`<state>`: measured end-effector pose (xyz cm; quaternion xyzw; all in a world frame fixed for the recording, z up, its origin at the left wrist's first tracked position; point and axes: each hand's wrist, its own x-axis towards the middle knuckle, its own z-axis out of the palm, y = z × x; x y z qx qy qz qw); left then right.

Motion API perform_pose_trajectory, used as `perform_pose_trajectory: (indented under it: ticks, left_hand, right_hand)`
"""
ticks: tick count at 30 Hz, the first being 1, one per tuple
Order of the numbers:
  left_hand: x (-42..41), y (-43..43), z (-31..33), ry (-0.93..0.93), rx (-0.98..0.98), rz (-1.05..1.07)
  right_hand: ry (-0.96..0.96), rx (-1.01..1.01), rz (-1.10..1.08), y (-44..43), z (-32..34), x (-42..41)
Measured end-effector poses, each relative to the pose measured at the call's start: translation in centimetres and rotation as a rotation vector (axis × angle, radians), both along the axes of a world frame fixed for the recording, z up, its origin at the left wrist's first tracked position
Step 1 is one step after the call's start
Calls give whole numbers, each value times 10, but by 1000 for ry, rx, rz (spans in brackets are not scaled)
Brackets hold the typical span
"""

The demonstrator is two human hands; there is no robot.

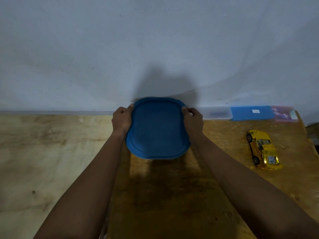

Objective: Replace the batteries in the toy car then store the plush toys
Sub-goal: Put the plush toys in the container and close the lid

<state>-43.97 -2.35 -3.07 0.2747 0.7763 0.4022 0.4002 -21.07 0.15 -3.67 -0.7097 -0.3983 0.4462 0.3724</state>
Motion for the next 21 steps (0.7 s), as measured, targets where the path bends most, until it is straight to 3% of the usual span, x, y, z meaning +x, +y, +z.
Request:
perform_pose_trajectory:
  ticks: [4, 9, 16, 21]
  left_hand:
    - [3, 2, -10, -4, 69, -14]
    - [5, -2, -5, 89, 67, 31]
    - [14, -56, 1, 256, -7, 82]
    - [30, -80, -9, 175, 67, 105]
  right_hand:
    - [296, 15, -87, 2, -7, 4]
    - [253, 47, -69, 0, -9, 4]
    - [-52, 95, 114, -38, -10, 18]
    - [-15, 118, 31, -61, -12, 7]
